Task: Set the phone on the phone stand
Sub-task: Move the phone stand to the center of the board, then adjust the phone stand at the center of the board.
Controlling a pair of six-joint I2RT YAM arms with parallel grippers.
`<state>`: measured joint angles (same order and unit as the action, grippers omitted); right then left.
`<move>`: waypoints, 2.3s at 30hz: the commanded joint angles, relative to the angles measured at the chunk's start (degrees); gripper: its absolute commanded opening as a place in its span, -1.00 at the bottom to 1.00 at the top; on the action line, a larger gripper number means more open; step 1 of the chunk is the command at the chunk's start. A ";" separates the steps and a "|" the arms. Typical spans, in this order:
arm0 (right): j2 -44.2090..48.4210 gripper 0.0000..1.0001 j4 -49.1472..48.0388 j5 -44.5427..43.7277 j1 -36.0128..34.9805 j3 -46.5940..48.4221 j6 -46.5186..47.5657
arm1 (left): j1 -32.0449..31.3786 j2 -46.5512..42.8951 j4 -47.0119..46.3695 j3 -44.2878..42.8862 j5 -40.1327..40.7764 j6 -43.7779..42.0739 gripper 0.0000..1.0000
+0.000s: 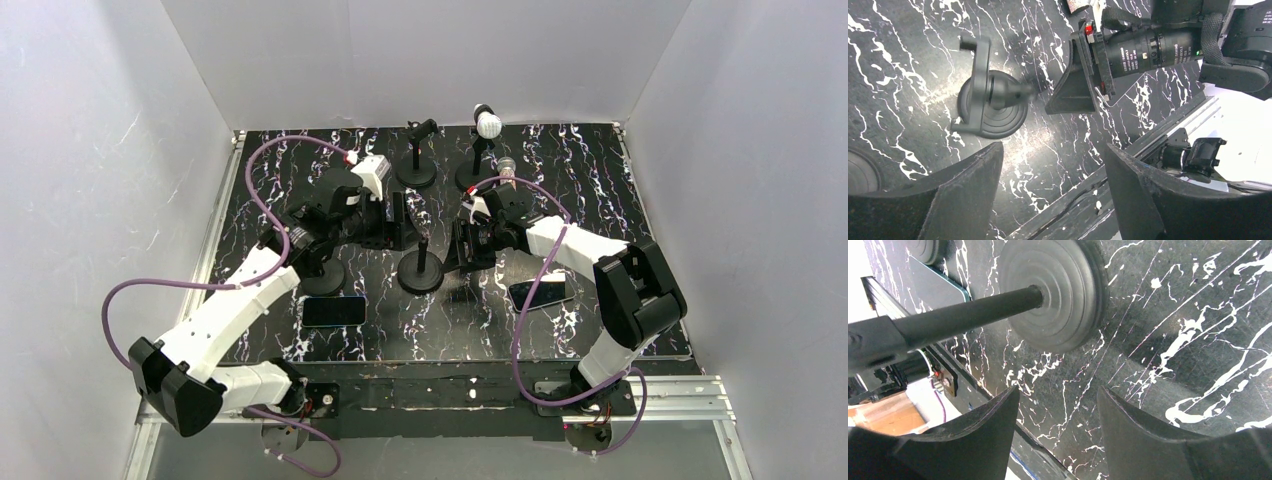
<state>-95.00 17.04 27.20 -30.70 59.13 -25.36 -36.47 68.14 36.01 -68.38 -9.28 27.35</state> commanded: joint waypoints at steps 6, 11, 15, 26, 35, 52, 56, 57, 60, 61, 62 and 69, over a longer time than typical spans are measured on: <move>-0.26 0.33 0.30 2.05 0.11 0.05 1.18 | 5.76 2.00 2.43 -5.37 0.37 -4.85 0.45; -0.61 0.33 0.28 2.49 -0.06 0.02 1.26 | 10.44 4.59 0.85 -5.39 -1.66 -8.13 0.44; -1.04 0.33 0.62 2.84 -0.14 0.40 1.35 | 11.45 8.89 -0.02 -7.55 -5.15 -9.99 0.45; -2.08 0.33 -0.72 3.85 -0.92 -1.07 0.67 | 11.59 19.01 -0.75 -13.19 -10.62 -12.49 0.43; -2.86 0.33 -0.91 4.26 -1.03 -1.05 0.75 | 11.62 17.52 -0.92 -10.39 -11.91 -11.89 0.34; -4.22 0.32 -0.23 4.00 -1.03 0.24 1.28 | 7.67 8.94 -0.59 -3.61 -12.42 -5.63 0.31; -4.26 0.32 -0.34 3.84 -1.03 0.02 1.20 | 5.26 8.05 -0.59 -2.53 -10.88 -2.76 0.32; -4.31 0.32 -0.34 3.90 -1.05 0.03 1.14 | 4.86 7.88 -0.59 -2.02 -10.47 -2.02 0.31; -4.44 0.32 -0.43 4.11 -1.03 0.07 1.02 | 4.09 7.30 -0.76 -0.45 -9.70 -0.56 0.32; -4.55 0.32 -0.36 4.23 -1.03 0.10 1.06 | 3.90 7.05 -0.79 0.11 -9.52 -0.27 0.32; -4.64 0.32 -0.34 4.26 -1.03 0.18 1.10 | 3.72 6.84 -0.77 0.50 -9.33 -0.02 0.32; -4.56 0.32 -0.02 4.27 -1.19 -0.09 1.18 | 1.42 4.55 -0.84 2.50 -7.45 2.44 0.33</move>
<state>-99.24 16.88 30.61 -31.53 58.24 -25.10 -33.43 76.77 35.55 -66.65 -17.82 27.42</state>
